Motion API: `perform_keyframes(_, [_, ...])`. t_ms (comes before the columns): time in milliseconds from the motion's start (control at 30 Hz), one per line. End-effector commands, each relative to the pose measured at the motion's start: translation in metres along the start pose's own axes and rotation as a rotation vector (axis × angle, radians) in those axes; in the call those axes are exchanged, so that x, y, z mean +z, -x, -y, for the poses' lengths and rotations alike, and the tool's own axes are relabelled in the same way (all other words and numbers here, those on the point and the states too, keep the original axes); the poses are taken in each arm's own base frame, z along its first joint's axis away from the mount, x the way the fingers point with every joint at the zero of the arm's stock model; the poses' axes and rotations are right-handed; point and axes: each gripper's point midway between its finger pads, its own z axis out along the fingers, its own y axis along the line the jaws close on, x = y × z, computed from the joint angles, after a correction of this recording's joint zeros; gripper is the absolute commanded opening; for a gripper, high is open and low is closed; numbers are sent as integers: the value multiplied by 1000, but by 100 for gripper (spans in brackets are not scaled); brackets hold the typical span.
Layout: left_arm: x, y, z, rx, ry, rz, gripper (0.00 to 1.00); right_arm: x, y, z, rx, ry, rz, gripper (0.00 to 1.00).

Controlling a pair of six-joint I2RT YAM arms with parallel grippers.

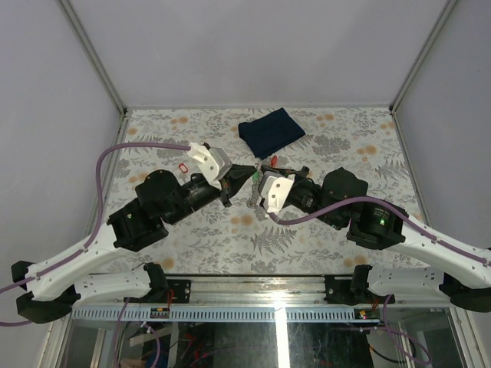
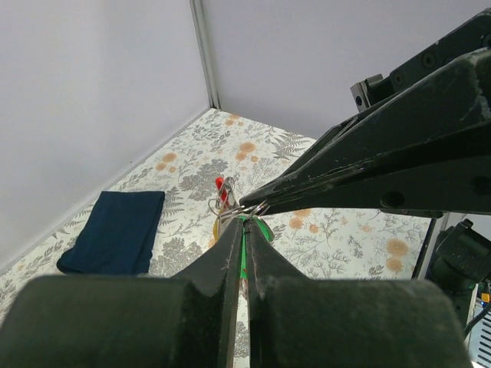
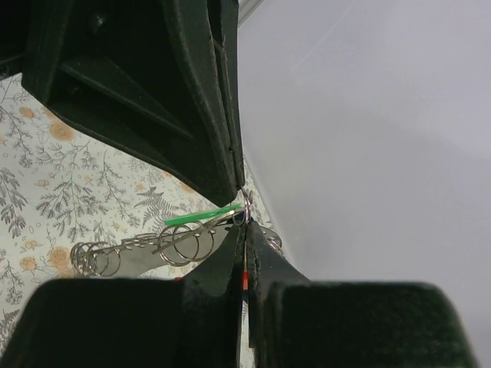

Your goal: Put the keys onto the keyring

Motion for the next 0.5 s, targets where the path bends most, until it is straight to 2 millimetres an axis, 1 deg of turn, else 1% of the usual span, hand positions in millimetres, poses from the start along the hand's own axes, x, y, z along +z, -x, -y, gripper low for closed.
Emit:
perform_keyframes(0, [1, 19, -1, -8, 9, 38, 0, -11, 34, 31, 36, -91, 103, 0])
perform_keyframes(267, [3, 15, -6, -8, 42, 16, 0, -10, 36, 30, 37, -85, 111, 0])
perform_keyframes(467, [1, 15, -11, -11, 72, 12, 0, -10, 36, 31, 32, -90, 110, 0])
